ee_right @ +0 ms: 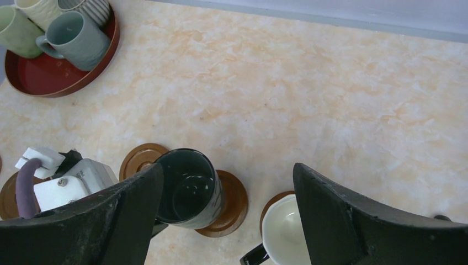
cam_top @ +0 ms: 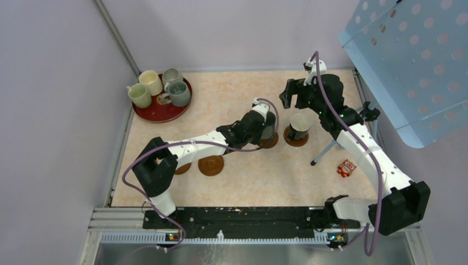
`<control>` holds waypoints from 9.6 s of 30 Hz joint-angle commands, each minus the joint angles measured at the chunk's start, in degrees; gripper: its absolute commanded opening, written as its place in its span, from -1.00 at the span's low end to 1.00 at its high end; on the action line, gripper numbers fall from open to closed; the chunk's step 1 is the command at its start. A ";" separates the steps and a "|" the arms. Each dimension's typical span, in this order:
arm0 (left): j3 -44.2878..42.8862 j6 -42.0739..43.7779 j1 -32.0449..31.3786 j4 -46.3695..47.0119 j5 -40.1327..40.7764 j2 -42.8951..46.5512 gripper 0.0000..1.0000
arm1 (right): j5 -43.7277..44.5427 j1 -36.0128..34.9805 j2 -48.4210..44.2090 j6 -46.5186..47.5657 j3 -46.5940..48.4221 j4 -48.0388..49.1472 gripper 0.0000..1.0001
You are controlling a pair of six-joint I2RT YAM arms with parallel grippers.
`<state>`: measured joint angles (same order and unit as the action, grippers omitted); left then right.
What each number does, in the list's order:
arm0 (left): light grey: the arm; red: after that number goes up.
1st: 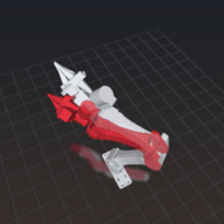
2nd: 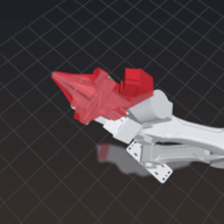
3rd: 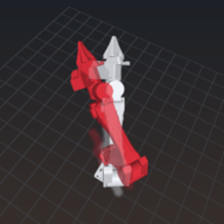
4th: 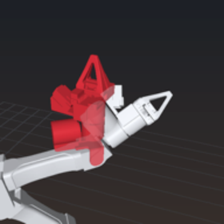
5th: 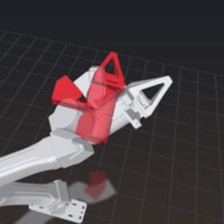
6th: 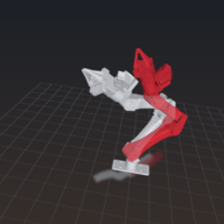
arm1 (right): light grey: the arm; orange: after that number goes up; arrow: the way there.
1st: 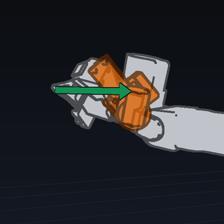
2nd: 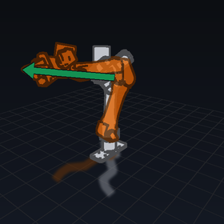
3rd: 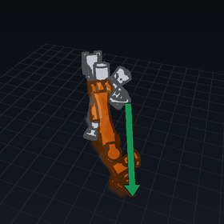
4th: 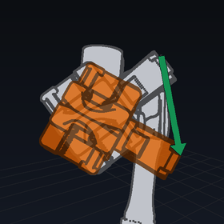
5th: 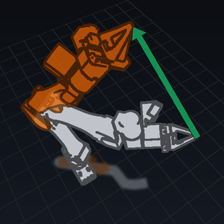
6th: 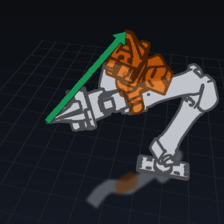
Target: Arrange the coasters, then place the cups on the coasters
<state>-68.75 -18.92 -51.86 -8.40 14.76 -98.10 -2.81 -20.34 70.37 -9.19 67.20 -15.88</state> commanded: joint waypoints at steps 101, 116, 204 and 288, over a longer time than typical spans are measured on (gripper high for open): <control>-5.60 32.02 59.51 -21.00 -36.69 18.99 0.97 | -31.55 1.23 14.04 17.76 12.87 -14.57 0.76; -29.14 32.68 74.07 -13.73 -38.25 -7.84 0.96 | -36.59 1.21 10.79 20.04 6.39 -12.96 0.75; -19.44 11.22 73.34 -5.35 -51.74 -11.30 0.83 | -35.90 1.22 10.38 19.48 5.40 -13.12 0.73; -36.27 66.57 77.46 -30.08 -48.70 -28.54 0.05 | -39.87 1.24 12.77 18.27 8.48 -14.68 0.73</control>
<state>-105.97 50.87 26.02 -41.32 -30.96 -125.51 -41.39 -19.62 83.83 9.39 73.30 -31.59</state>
